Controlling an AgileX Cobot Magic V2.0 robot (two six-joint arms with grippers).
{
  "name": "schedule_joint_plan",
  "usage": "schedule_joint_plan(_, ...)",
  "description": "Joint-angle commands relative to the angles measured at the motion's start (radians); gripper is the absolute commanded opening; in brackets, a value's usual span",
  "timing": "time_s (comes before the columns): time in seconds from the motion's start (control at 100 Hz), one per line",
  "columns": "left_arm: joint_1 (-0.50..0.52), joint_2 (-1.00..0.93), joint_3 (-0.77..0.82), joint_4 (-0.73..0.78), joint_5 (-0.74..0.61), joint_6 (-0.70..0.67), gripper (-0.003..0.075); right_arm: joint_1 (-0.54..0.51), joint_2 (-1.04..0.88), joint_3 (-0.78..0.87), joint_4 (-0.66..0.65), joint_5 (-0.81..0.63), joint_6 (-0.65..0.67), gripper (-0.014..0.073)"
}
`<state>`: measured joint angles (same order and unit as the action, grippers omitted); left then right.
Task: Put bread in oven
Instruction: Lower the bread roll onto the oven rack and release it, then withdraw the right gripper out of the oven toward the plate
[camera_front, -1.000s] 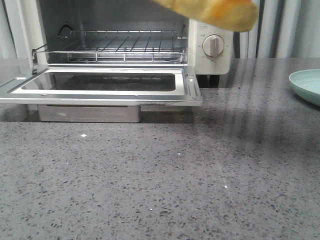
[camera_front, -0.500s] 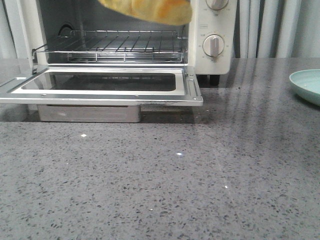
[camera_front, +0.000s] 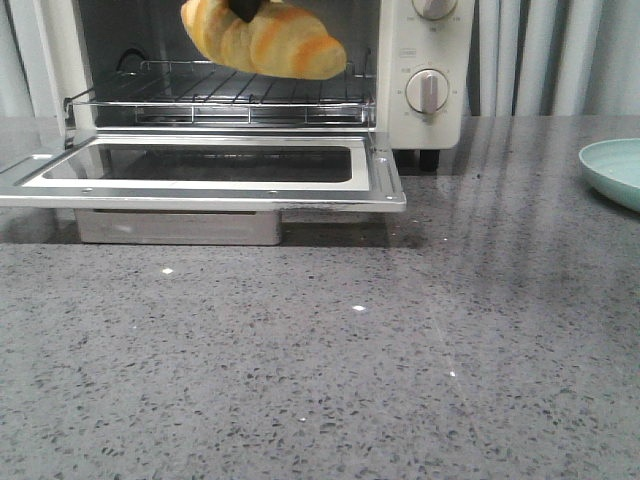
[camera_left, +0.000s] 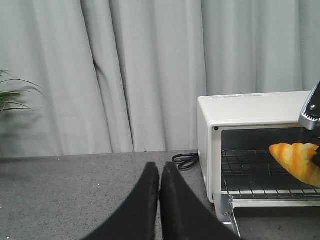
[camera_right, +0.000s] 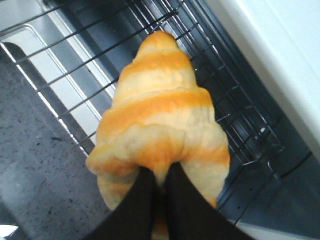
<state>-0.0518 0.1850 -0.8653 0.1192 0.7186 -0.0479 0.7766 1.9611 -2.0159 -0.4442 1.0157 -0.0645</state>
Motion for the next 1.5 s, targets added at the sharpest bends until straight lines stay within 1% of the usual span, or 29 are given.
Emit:
schedule_joint_plan(0.0, 0.001, 0.017, -0.016, -0.008, -0.076, -0.001, -0.0021, -0.010, -0.035, -0.038, -0.071, -0.084, -0.011, -0.0074)
schedule_joint_plan(0.18, 0.001, 0.017, -0.016, -0.008, -0.074, -0.001, -0.0021, -0.018, -0.009, -0.038, -0.111, -0.135, -0.011, -0.0074)
schedule_joint_plan(0.27, 0.001, 0.017, -0.016, -0.008, -0.074, -0.001, -0.0021, -0.018, -0.001, -0.038, -0.130, -0.137, -0.011, -0.0072)
schedule_joint_plan(0.34, 0.001, 0.017, -0.016, -0.010, -0.074, -0.001, -0.0021, -0.018, 0.004, -0.038, -0.130, -0.137, -0.011, -0.0045)
schedule_joint_plan(0.41, 0.001, 0.017, -0.016, -0.010, -0.074, -0.001, -0.0021, -0.018, 0.004, -0.038, -0.130, -0.137, -0.011, 0.0027)
schedule_joint_plan(0.46, 0.001, 0.017, -0.016, -0.010, -0.074, -0.001, -0.0021, -0.018, 0.004, -0.038, -0.130, -0.137, -0.011, 0.0105)
schedule_joint_plan(0.51, 0.001, 0.017, -0.016, -0.010, -0.074, -0.001, -0.0021, -0.018, 0.004, -0.038, -0.130, -0.137, -0.011, 0.0208)
schedule_joint_plan(0.58, 0.001, 0.017, -0.016, -0.014, -0.074, -0.001, -0.0021, -0.018, 0.004, -0.038, -0.130, -0.137, -0.011, 0.0311)
schedule_joint_plan(0.65, 0.001, 0.017, -0.016, -0.014, -0.072, -0.001, -0.0021, -0.018, 0.004, -0.038, -0.130, -0.142, -0.011, 0.0355)
schedule_joint_plan(0.9, 0.001, 0.017, -0.016, -0.014, -0.061, -0.001, -0.0021, -0.018, 0.004, -0.038, -0.130, -0.145, -0.011, 0.0351)
schedule_joint_plan(1.06, 0.001, 0.017, -0.016, -0.014, -0.061, -0.001, -0.0021, -0.004, 0.002, -0.038, -0.130, -0.121, -0.011, 0.0351)
schedule_joint_plan(1.32, 0.001, 0.006, -0.014, -0.014, -0.056, 0.000, -0.0021, 0.062, -0.036, -0.038, -0.130, -0.058, -0.011, 0.0351)
schedule_joint_plan(1.49, 0.001, -0.083, 0.016, -0.014, -0.080, 0.000, -0.0021, 0.113, -0.078, -0.038, -0.129, -0.007, -0.003, 0.0351)
